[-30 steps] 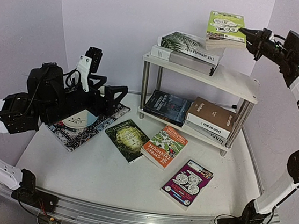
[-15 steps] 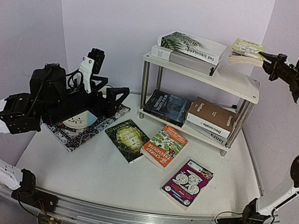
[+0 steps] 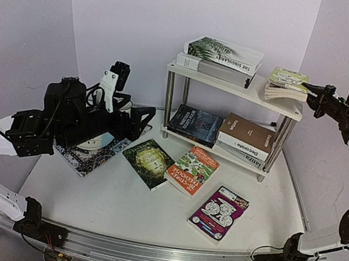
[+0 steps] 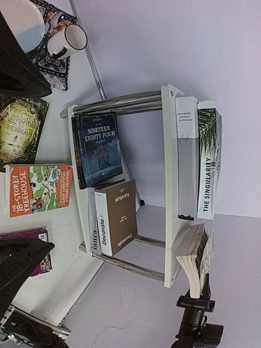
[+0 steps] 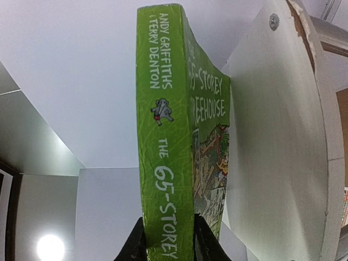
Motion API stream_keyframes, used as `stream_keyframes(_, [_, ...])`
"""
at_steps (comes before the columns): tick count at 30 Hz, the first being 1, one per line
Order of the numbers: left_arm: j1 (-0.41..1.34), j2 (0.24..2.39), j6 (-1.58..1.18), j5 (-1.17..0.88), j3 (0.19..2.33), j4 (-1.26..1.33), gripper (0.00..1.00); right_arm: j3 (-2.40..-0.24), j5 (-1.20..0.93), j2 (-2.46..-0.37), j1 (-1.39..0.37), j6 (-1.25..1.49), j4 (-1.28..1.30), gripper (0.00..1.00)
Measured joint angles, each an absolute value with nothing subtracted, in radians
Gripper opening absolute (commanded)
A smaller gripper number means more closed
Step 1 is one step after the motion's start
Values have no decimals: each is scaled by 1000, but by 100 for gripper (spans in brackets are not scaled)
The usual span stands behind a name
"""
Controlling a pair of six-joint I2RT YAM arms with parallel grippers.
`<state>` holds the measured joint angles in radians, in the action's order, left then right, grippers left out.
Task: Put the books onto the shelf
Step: Place the book on the shelf.
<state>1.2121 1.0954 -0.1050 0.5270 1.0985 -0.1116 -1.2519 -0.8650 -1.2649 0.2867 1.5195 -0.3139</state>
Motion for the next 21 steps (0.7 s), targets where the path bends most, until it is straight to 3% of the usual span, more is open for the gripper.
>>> stream_keyframes(21, [1212,1124,-105,526,1098,-111,90,-1298,-820,-1291,240,1321,-89,0])
